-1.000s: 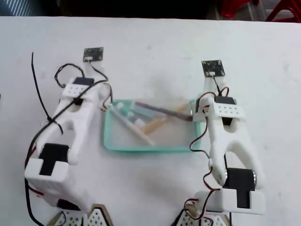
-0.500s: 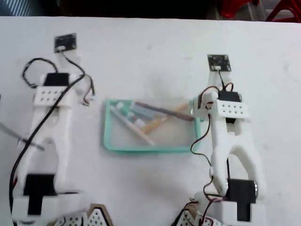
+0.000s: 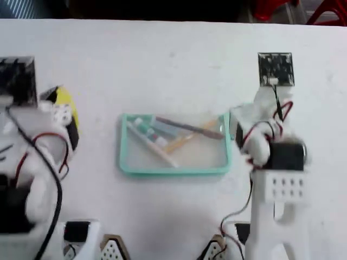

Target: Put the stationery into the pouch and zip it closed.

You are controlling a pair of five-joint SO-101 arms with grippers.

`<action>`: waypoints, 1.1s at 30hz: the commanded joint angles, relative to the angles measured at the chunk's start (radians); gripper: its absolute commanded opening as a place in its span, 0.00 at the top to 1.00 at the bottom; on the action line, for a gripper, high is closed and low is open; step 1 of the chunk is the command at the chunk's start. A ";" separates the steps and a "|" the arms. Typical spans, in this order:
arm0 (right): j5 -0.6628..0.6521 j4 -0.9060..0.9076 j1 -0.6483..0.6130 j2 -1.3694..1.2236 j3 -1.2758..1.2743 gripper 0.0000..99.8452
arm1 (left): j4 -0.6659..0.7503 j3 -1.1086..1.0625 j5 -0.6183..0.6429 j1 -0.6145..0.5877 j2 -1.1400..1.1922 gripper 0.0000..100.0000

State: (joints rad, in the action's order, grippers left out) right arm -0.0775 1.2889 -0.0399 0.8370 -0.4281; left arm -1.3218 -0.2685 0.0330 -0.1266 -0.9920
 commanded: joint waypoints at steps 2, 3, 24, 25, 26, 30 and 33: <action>0.000 0.047 -0.056 0.257 0.046 0.98 | -0.072 0.034 -0.012 0.004 -0.188 0.97; 0.000 0.054 -0.077 0.309 0.046 0.98 | -0.086 0.034 -0.012 0.004 -0.223 0.97; 0.000 0.225 -0.255 0.967 0.091 0.98 | -0.152 -0.009 -0.098 -0.002 -0.839 0.97; 0.000 0.248 -0.255 0.969 0.098 0.98 | -0.152 -0.028 -0.098 -0.001 -0.839 0.97; 0.003 0.260 -0.255 0.969 0.103 0.98 | -0.152 -0.046 -0.098 0.001 -0.839 0.97; 0.002 0.260 -0.255 0.969 0.103 0.98 | -0.147 -0.118 -0.100 0.002 -0.839 0.97; 0.002 0.260 -0.255 0.969 0.098 0.98 | -0.100 -0.196 -0.100 -0.002 -0.839 0.97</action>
State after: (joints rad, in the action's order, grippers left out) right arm -0.0775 1.5451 -0.2854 1.8036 -0.3360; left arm -1.4707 -0.3790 -0.0575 -0.1250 -1.8328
